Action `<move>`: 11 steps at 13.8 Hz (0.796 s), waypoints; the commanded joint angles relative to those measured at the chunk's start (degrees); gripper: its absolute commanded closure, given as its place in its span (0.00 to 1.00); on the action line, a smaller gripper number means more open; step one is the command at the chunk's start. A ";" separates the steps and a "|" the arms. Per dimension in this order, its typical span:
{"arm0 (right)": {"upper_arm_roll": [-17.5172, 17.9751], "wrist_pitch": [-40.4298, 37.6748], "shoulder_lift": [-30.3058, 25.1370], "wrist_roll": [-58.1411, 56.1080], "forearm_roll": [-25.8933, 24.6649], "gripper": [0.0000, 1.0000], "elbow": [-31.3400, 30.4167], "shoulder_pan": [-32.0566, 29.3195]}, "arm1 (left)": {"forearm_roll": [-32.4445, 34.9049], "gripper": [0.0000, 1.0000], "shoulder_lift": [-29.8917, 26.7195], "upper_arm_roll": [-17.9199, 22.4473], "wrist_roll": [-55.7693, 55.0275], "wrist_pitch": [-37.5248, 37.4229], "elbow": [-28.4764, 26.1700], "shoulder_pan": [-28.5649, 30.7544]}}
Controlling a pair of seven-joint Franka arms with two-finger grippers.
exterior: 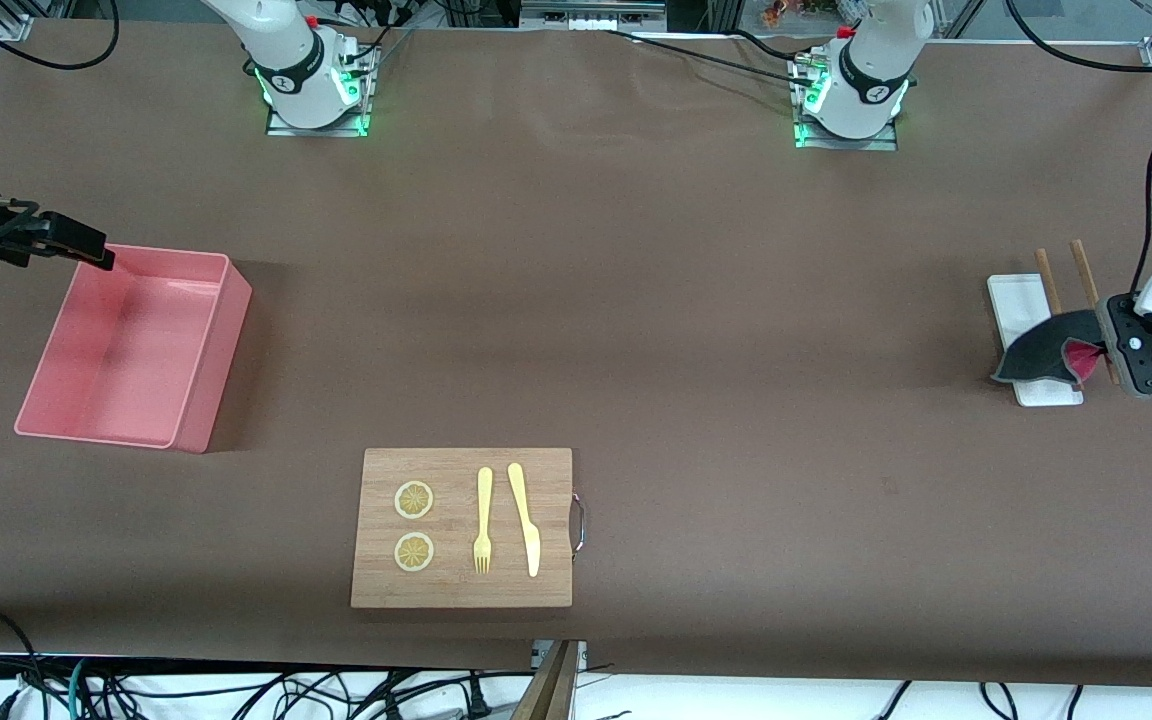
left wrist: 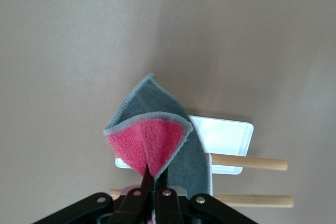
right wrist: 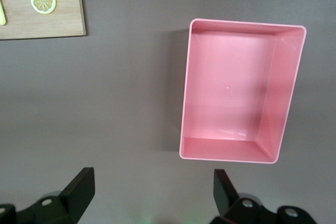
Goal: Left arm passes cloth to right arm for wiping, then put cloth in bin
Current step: 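Lift the cloth with the left gripper while the right gripper rises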
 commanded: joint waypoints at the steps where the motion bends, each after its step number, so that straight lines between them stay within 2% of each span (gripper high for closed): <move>1: -0.13 -1.13 1.11 -0.37 0.79 0.00 0.32 -0.05 | -2.36 1.00 0.26 0.35 -1.29 -5.34 5.86 -2.35; 3: 0.05 -1.66 1.20 0.68 0.79 0.00 0.49 0.74 | -2.46 1.00 0.26 0.27 -3.50 -8.77 9.38 -3.67; 5: 0.05 -1.40 1.29 1.12 1.22 0.00 0.84 1.97 | -2.02 1.00 0.26 0.35 -5.60 -10.62 12.45 -7.61; 7: 0.05 -1.13 1.46 8.03 3.94 0.00 0.84 2.85 | -2.01 1.00 0.35 0.44 -8.50 -13.42 15.62 -11.92; 11: 0.14 -0.26 2.95 20.69 8.07 0.00 0.93 7.06 | -2.63 1.00 0.18 0.27 -22.02 -20.46 18.97 -17.37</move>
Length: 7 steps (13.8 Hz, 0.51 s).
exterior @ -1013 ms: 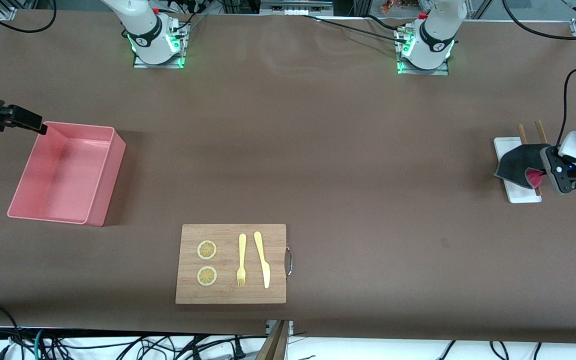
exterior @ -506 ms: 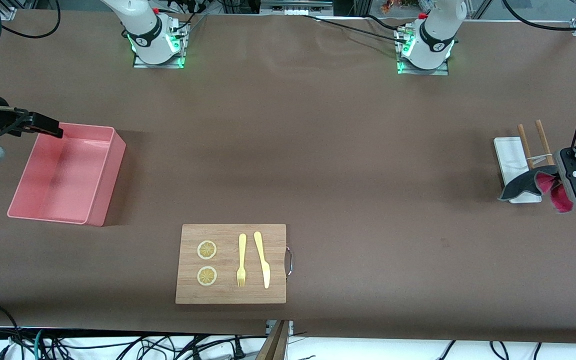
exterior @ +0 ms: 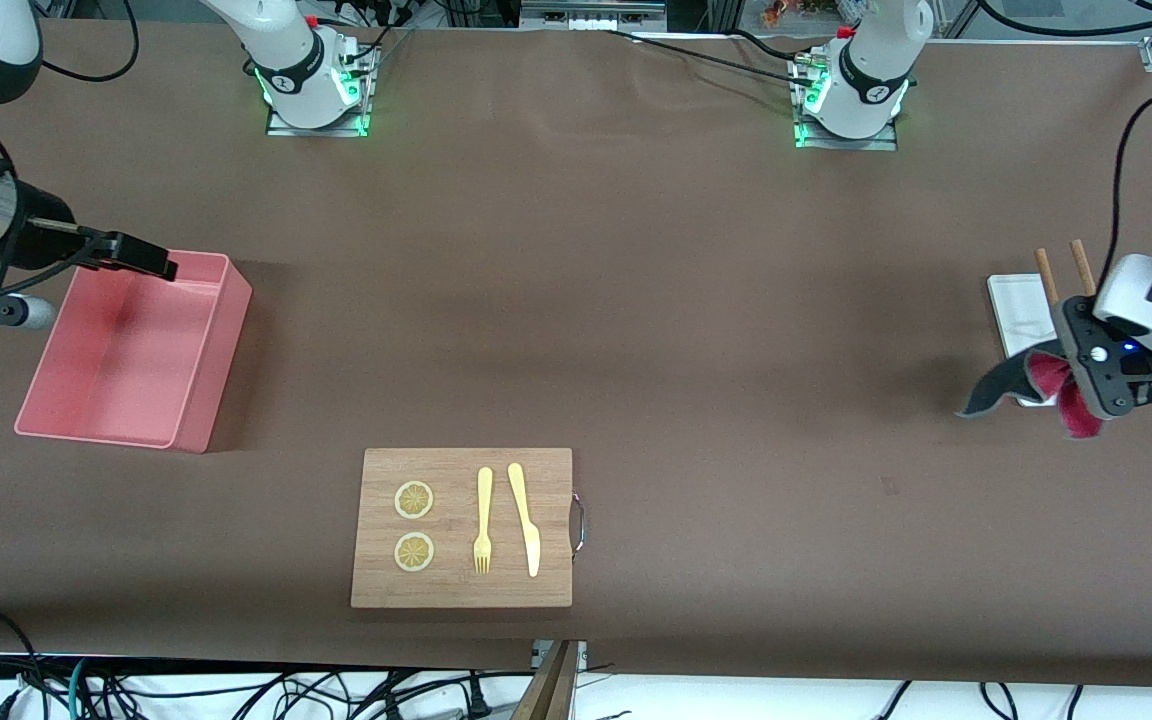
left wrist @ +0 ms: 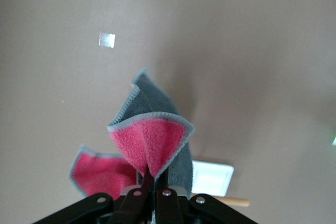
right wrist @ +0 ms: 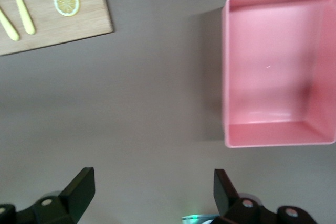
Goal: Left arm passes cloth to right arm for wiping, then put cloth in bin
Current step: 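Lift the cloth with the left gripper while the right gripper rises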
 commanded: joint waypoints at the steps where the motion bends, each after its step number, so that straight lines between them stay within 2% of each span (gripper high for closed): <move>1: -0.15 1.93 1.66 10.56 3.10 0.00 0.88 3.37 | -1.08 1.00 0.06 0.44 -9.51 -4.96 2.31 -3.43; 7: -0.15 13.35 6.32 36.67 14.00 0.00 0.88 11.01 | -14.86 1.00 0.06 0.44 -36.40 -7.17 2.31 -11.42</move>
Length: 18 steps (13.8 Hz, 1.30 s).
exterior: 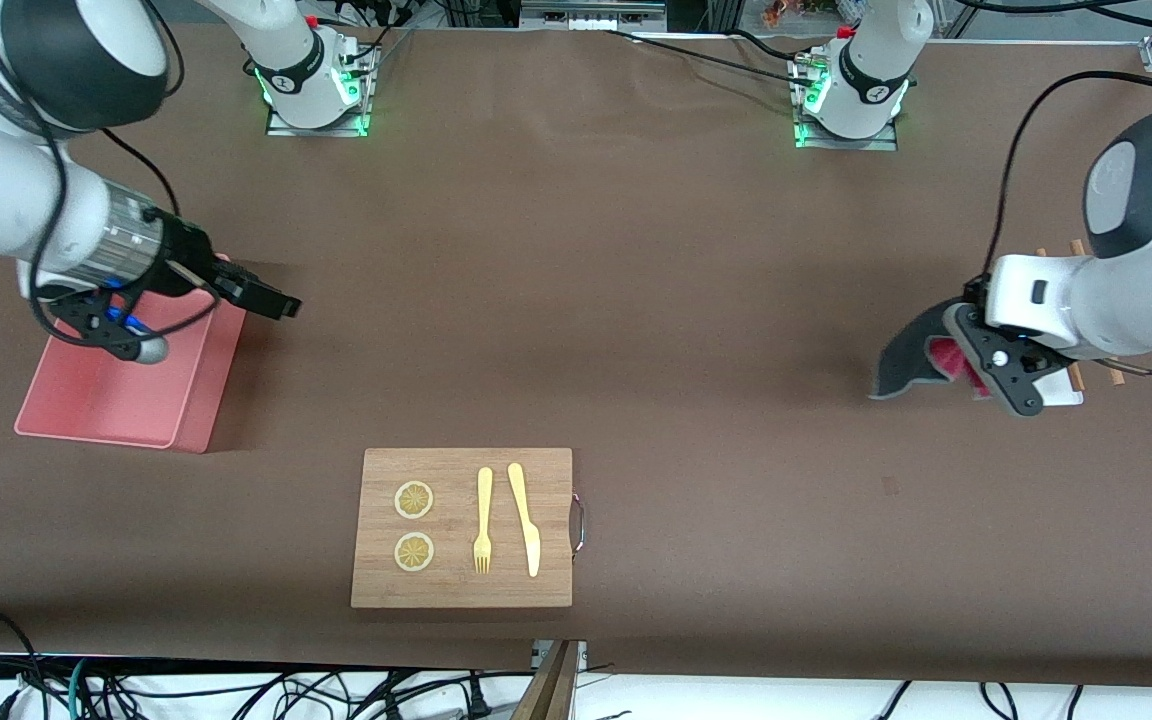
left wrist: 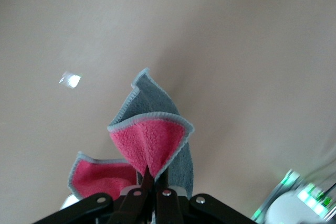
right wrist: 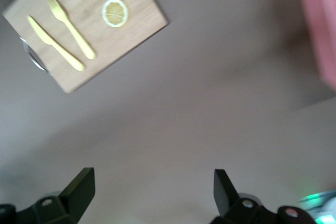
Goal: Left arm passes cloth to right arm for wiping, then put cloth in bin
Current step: 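Carry the cloth to mid-table with the left gripper while the right approaches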
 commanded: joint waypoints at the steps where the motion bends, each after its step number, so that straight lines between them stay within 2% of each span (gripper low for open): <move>1: -0.44 5.35 2.59 10.79 3.19 0.00 0.89 3.88 | -5.58 1.00 0.05 0.59 -15.01 -1.88 1.00 -5.33; 3: -0.44 11.41 4.70 18.96 3.99 0.00 0.89 7.57 | -11.63 1.00 0.83 0.67 -26.54 -1.88 0.91 -8.50; 5: -0.44 17.12 6.90 26.78 3.99 0.00 1.07 11.18 | -21.54 1.00 1.80 0.67 -36.65 -1.80 0.91 -9.31; 8: -0.36 21.89 9.27 33.57 4.08 0.00 1.07 14.17 | -31.94 1.00 3.21 0.67 -46.70 -1.53 0.91 -10.10; 12: -0.36 22.25 11.03 35.35 8.81 0.00 1.07 15.06 | -40.03 1.00 4.35 0.67 -55.31 -0.13 0.91 -12.11; 15: -0.36 23.90 11.83 35.78 14.00 0.00 1.07 16.11 | -44.26 1.00 4.62 0.67 -62.86 3.20 0.91 -13.61; 18: -0.36 25.15 12.88 36.75 15.85 0.00 1.07 17.26 | -46.99 1.00 4.62 0.67 -72.18 8.82 0.91 -17.12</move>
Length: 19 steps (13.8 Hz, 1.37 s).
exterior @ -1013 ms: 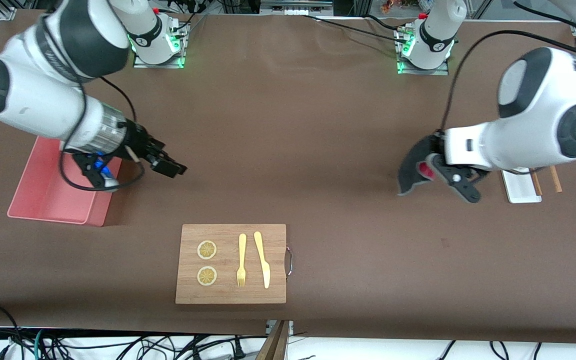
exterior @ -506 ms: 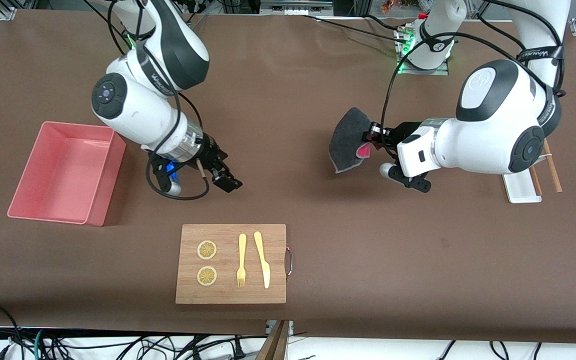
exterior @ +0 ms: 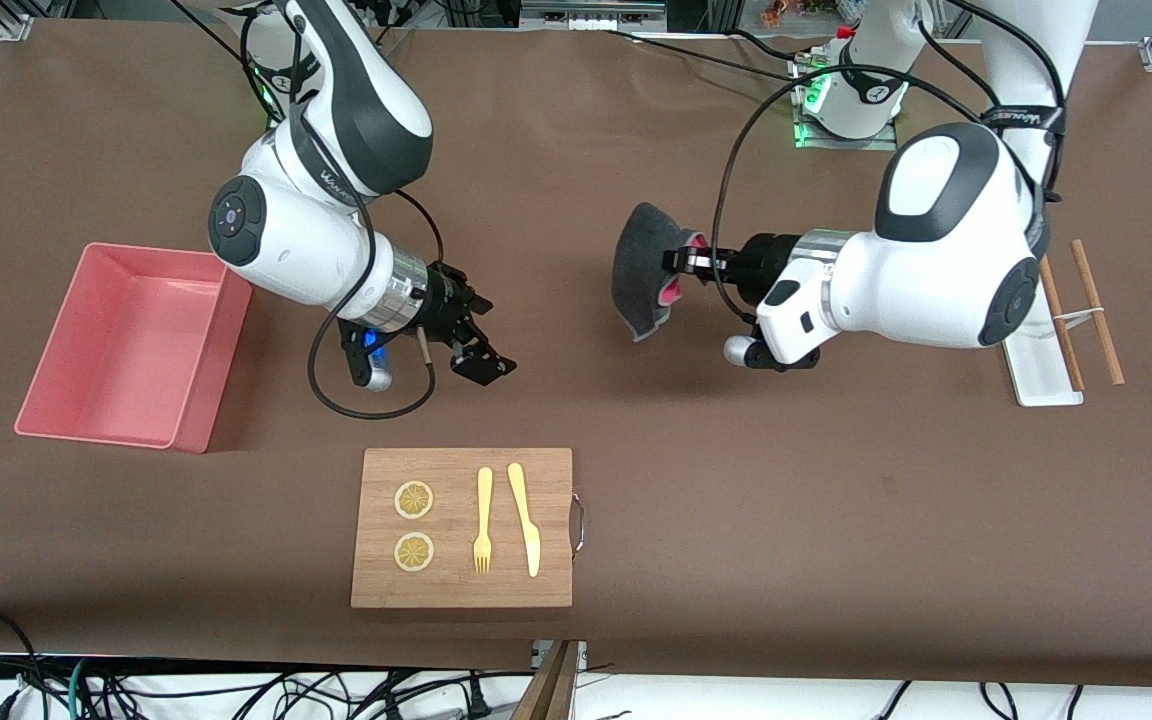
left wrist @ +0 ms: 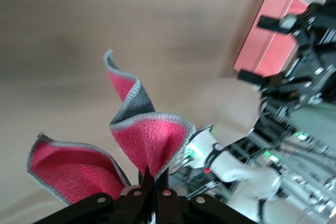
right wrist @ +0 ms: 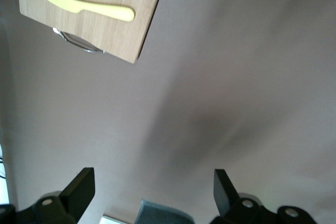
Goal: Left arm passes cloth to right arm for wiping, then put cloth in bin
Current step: 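Carry the cloth to mid-table with the left gripper while the right approaches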
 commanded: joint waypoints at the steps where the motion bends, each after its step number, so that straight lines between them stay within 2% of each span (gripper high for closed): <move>1: -0.45 1.44 1.31 2.47 2.36 0.00 1.06 1.61 | -2.43 1.00 0.41 0.80 -7.79 4.30 0.94 -3.63; 5: -0.54 1.36 1.66 2.21 2.63 0.00 1.05 2.50 | -3.23 1.00 0.23 0.80 -19.46 9.23 1.03 -6.89; 10: -0.54 -2.06 1.57 1.95 2.72 0.00 0.88 2.58 | -3.14 1.00 0.23 0.72 -28.71 15.29 1.12 -9.62; 19: -0.71 -4.44 1.57 0.54 2.54 0.00 0.97 1.71 | -3.84 1.00 0.32 0.89 -32.59 16.53 2.00 -10.24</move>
